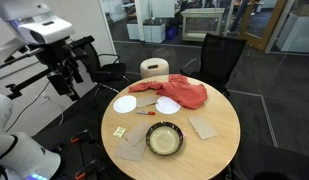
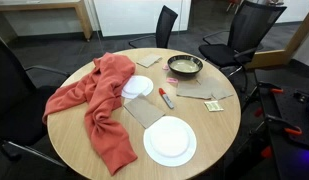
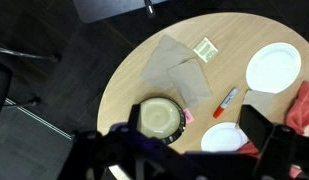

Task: Put the marker in the bowl

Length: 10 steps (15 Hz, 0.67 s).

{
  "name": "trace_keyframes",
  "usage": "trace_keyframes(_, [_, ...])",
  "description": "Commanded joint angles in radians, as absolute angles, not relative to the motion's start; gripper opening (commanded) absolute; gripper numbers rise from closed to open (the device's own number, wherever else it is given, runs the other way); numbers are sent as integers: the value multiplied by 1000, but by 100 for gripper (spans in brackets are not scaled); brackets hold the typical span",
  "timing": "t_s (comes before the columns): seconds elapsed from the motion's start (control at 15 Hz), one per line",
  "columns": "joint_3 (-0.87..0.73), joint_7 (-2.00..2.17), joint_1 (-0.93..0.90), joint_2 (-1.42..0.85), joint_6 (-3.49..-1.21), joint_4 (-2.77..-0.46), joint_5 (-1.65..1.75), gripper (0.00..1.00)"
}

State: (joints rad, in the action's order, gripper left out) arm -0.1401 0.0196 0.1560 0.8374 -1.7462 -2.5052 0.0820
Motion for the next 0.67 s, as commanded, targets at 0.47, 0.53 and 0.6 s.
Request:
trace_keyframes(0.47, [-125,37,150,806,-1761,-2491,68,100])
trace_keyframes(0.53, [-113,62,149,789,-1780,-2489,60,100])
trace_keyframes(0.6, [-103,72,139,766,-1788,-2484,49,100])
